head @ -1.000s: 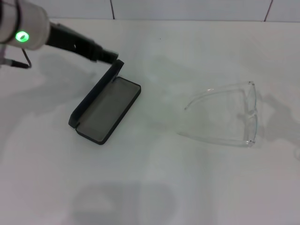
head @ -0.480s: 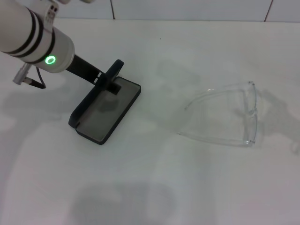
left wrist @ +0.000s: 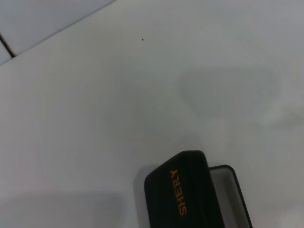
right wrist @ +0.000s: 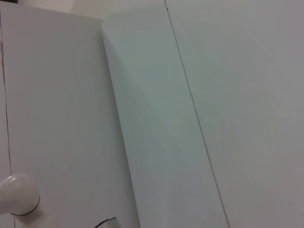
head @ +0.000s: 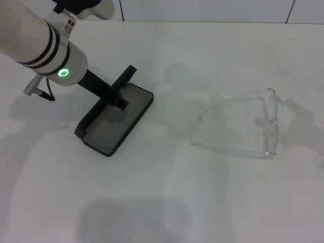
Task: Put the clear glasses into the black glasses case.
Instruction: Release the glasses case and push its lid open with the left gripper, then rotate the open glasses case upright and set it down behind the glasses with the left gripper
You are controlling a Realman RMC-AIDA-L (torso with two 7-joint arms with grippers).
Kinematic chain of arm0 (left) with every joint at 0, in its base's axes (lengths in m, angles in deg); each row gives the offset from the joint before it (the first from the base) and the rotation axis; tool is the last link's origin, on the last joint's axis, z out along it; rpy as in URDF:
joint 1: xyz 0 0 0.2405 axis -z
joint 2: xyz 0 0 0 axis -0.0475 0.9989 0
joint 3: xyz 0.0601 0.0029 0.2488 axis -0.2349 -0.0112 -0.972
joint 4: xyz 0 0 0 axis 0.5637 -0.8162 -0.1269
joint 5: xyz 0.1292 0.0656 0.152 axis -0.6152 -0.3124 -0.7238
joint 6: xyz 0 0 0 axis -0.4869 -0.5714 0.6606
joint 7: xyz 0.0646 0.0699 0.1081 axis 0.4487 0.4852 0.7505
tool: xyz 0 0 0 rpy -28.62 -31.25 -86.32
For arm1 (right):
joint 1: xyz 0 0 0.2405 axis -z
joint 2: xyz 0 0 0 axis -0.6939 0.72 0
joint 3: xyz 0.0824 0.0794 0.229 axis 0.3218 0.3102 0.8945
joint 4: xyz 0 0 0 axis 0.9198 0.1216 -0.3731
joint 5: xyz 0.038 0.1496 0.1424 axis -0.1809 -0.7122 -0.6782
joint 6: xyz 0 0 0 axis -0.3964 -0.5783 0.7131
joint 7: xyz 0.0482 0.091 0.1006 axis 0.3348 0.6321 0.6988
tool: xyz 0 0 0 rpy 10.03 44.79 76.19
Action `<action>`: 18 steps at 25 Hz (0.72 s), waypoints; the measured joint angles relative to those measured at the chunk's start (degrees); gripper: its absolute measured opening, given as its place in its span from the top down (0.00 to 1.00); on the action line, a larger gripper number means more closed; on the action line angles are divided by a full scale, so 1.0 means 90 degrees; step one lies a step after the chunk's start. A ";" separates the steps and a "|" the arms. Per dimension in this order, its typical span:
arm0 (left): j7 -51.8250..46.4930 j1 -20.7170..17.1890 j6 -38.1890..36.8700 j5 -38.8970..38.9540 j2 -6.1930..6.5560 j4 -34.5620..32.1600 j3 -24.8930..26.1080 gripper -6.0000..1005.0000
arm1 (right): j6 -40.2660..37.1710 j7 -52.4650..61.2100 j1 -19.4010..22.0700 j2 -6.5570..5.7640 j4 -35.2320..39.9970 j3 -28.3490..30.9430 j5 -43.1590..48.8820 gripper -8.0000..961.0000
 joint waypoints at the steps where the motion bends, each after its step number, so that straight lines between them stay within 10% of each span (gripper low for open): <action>1: 0.0063 0.0000 0.0001 0.0030 -0.0005 -0.0008 -0.0006 0.38 | -0.0001 0.0000 0.0010 0.0003 -0.0004 0.0006 0.0000 0.11; 18: -0.0060 -0.0176 -0.0131 -0.0100 -0.0003 -0.0535 -0.0005 0.61 | -0.0050 0.0000 0.0072 0.0009 -0.0009 0.0029 -0.0050 0.11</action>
